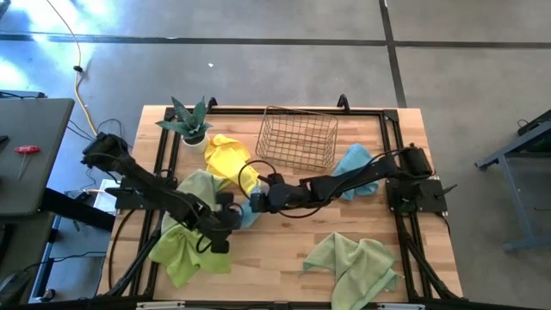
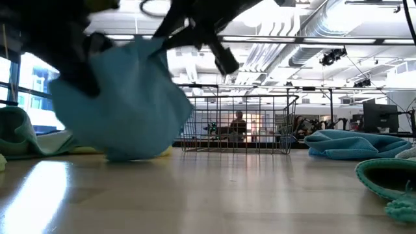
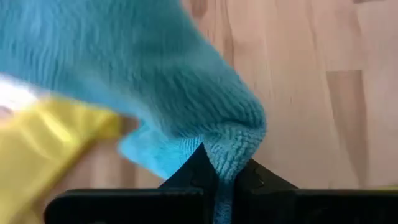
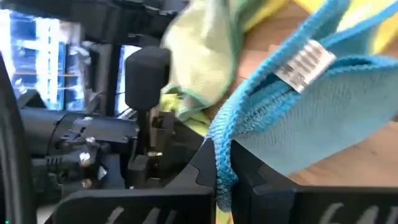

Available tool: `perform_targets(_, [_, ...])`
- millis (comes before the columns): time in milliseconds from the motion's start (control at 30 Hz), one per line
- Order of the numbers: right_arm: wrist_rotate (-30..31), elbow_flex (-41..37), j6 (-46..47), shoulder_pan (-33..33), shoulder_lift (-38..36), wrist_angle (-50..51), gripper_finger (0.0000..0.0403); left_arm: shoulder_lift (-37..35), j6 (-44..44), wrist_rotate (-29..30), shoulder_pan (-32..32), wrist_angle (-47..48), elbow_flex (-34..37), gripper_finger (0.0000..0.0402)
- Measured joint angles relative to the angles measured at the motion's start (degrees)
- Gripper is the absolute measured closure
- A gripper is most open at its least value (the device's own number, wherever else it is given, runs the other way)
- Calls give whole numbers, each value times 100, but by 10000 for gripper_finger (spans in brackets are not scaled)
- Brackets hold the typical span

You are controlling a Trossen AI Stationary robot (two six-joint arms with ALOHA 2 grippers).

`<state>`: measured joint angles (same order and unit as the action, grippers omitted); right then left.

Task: Fold microfiber towels
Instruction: Put the bottom blue microfiber cloth in the basket

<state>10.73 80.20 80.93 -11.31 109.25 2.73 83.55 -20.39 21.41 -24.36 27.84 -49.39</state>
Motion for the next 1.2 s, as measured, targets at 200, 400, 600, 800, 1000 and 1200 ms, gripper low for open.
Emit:
perform_targets(200, [214,0,-549,148,-631,949,403,-119,1166,17,514,555,-746,400])
perform_targets(400, [721,2,-789,308,-1179,1875,403,-450,2193,16,1404,614,-1073,400])
perform_targets(600, [1142,2,-1100,624,-1521,2151,402,-546,3360,-120,2551,429,-1631,401])
perform_targets(800, [1542,2,-1352,985,-1854,2599,402,-321,4087,-536,3409,132,-2110,401])
perform_targets(1000, [1880,2,-1583,1390,-2203,3082,402,-123,4717,-817,3994,-277,-2178,401])
perform_targets(1200, [2061,2,-2087,1929,-2254,3221,402,302,5259,-792,4420,-1588,-2181,401])
